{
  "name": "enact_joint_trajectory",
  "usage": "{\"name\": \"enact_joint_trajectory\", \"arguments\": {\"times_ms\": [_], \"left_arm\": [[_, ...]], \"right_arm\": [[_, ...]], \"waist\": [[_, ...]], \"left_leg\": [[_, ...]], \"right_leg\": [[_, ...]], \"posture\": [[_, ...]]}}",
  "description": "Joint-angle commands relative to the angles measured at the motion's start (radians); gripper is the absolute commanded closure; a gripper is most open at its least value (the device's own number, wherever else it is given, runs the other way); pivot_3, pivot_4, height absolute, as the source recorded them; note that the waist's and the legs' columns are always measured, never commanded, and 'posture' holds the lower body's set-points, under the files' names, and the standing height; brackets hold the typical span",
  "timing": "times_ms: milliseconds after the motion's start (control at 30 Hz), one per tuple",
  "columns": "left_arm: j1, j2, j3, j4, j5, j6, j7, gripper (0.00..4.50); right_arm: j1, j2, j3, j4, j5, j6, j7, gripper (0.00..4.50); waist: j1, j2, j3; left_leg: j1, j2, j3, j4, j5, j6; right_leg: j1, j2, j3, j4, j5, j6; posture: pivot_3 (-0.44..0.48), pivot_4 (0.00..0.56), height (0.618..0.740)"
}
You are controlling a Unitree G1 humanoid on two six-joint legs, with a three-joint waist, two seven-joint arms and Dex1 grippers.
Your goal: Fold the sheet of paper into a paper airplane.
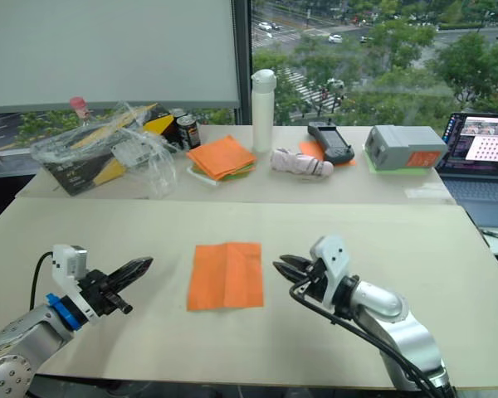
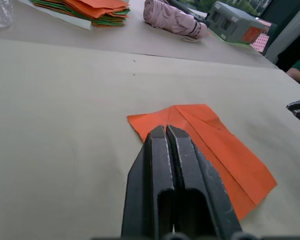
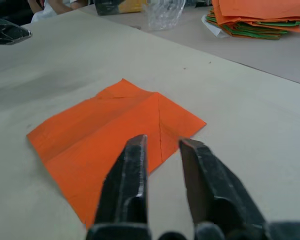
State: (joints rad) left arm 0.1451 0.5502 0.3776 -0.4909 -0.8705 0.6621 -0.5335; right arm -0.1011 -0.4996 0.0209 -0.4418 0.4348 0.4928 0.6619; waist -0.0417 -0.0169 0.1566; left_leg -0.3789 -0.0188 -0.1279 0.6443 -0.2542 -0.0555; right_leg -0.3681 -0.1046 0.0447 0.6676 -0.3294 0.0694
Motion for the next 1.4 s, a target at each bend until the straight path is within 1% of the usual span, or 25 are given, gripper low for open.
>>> {"name": "enact_joint_trajectory", "arguments": {"times_ms": [33, 333, 433, 600, 800, 1100, 1400], "left_arm": [[-0.034, -0.004, -0.031, -0.004, 0.001, -0.001, 0.000, 4.50], [-0.138, -0.018, -0.199, 0.087, 0.112, -0.012, -0.005, 4.50], [-0.170, -0.018, -0.251, 0.132, 0.176, -0.033, -0.014, 4.50], [-0.226, -0.026, -0.314, 0.228, 0.252, -0.055, -0.048, 4.50], [-0.231, -0.029, -0.373, 0.271, 0.318, -0.069, -0.091, 4.50], [-0.230, -0.043, -0.386, 0.295, 0.367, -0.078, -0.105, 4.50], [-0.225, -0.052, -0.381, 0.300, 0.386, -0.081, -0.108, 4.50]], "right_arm": [[-0.026, 0.013, -0.010, -0.011, 0.009, 0.002, -0.020, 4.47], [-0.073, 0.052, 0.036, 0.024, -0.025, 0.016, -0.064, 4.47], [-0.075, 0.058, 0.045, 0.030, -0.029, 0.014, -0.071, 4.47], [-0.069, 0.061, 0.059, 0.041, -0.038, 0.016, -0.073, 4.47], [-0.059, 0.044, 0.089, 0.052, -0.065, 0.045, -0.078, 4.47], [-0.075, 0.017, 0.150, 0.074, -0.141, 0.114, -0.090, 4.47], [-0.135, 0.005, 0.195, 0.114, -0.187, 0.198, -0.085, 4.47]], "waist": [[0.000, 0.000, 0.000], [-0.001, 0.000, 0.000], [-0.002, 0.000, 0.000], [-0.001, 0.000, 0.000], [-0.003, 0.000, 0.000], [-0.001, 0.000, 0.000], [-0.001, 0.000, 0.000]], "left_leg": [[0.000, 0.000, 0.000, 0.000, 0.000, 0.000], [0.000, 0.000, 0.000, 0.000, 0.000, 0.000], [0.000, 0.000, 0.000, 0.000, 0.000, 0.000], [0.000, 0.000, 0.000, 0.000, 0.000, 0.000], [0.000, 0.000, 0.000, 0.000, 0.000, 0.000], [0.000, 0.000, 0.000, 0.001, 0.000, 0.000], [0.001, 0.000, 0.000, 0.001, 0.000, 0.000]], "right_leg": [[0.000, 0.000, 0.000, 0.000, 0.000, 0.000], [0.000, 0.000, 0.000, 0.001, 0.000, 0.000], [-0.001, 0.000, 0.000, 0.002, 0.000, 0.000], [-0.001, 0.000, 0.000, 0.002, 0.000, 0.000], [-0.001, 0.000, 0.000, 0.003, 0.000, 0.000], [-0.001, 0.000, 0.000, 0.003, 0.000, 0.000], [-0.001, 0.000, 0.000, 0.004, 0.000, 0.000]], "posture": [[0.000, 0.150, 0.740], [0.000, 0.150, 0.740], [0.000, 0.150, 0.740], [0.000, 0.150, 0.740], [0.000, 0.150, 0.740], [0.000, 0.150, 0.740], [0.000, 0.150, 0.740]]}}
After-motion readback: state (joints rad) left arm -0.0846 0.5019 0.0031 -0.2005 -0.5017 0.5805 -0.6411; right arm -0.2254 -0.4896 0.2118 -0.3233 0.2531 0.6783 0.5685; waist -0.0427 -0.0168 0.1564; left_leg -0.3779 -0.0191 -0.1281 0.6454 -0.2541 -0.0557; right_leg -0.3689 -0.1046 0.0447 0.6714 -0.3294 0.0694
